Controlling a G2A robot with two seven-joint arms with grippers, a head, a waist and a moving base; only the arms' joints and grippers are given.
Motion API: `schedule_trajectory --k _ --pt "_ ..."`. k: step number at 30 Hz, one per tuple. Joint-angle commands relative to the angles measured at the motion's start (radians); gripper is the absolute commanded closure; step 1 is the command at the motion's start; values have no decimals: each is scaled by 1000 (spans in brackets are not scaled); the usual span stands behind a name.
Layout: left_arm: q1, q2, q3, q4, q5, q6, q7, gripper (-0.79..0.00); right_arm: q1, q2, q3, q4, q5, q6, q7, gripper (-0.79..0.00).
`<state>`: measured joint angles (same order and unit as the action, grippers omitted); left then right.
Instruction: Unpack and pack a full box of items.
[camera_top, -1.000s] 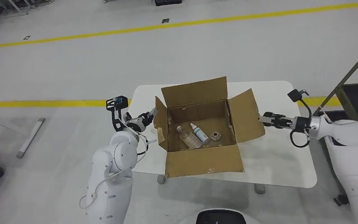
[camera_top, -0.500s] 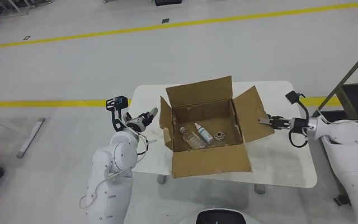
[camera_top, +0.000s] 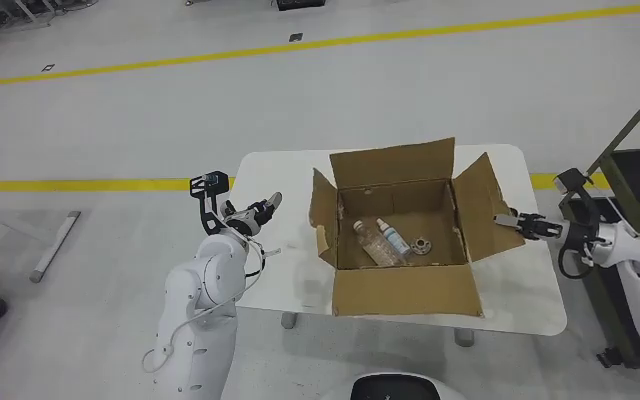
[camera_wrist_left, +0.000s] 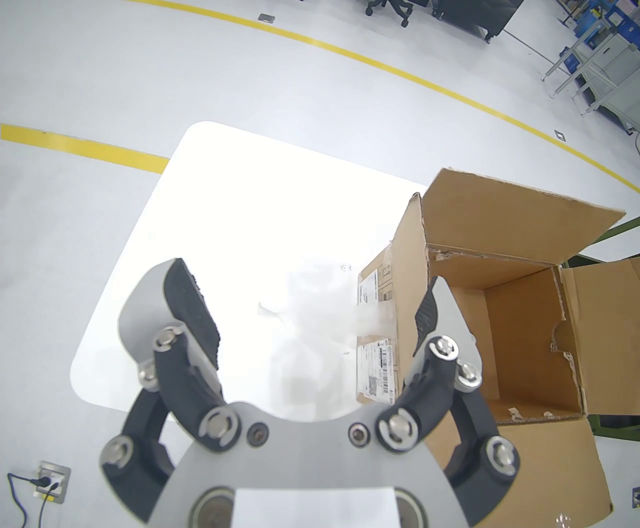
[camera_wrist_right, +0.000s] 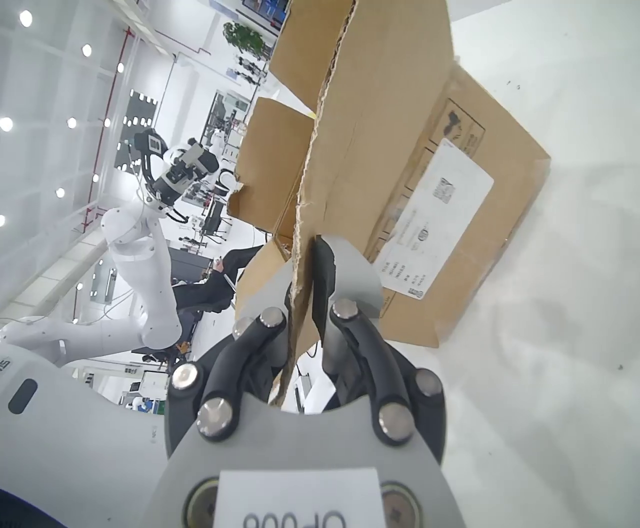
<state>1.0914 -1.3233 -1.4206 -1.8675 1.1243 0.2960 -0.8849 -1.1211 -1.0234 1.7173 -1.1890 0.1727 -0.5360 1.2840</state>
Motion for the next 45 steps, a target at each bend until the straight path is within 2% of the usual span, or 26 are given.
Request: schedule_trajectory --k 1,5,8,14,18,32,34,36,40,45 --pt "0 0 0 0 0 0 0 -785 -2 5 -10 7 -10 -2 -2 -785" --pt "0 0 0 0 0 0 0 -785 -1 21 -3 25 -96 -22 -22 -785" --pt "0 0 0 0 0 0 0 -785 -23 37 49 -16 -252 -47 -134 -785" --pt "0 0 0 0 0 0 0 -785 -119 53 143 -120 -331 -183 -300 -785" --pt "0 0 0 0 0 0 0 -785 -154 54 134 -173 -444 -202 -396 -785" --pt "0 0 0 0 0 0 0 -785 -158 55 115 -186 -455 -217 -382 -785" --pt "0 0 0 0 0 0 0 -785 -164 53 109 -186 -448 -196 -413 -785" --pt "0 0 0 0 0 0 0 -785 -164 53 113 -190 -502 -182 -481 -785" --pt "0 0 0 0 0 0 0 -785 -176 42 117 -182 -524 -185 -709 -785" --pt "0 0 0 0 0 0 0 -785 -187 28 126 -132 -682 -77 -1009 -785"
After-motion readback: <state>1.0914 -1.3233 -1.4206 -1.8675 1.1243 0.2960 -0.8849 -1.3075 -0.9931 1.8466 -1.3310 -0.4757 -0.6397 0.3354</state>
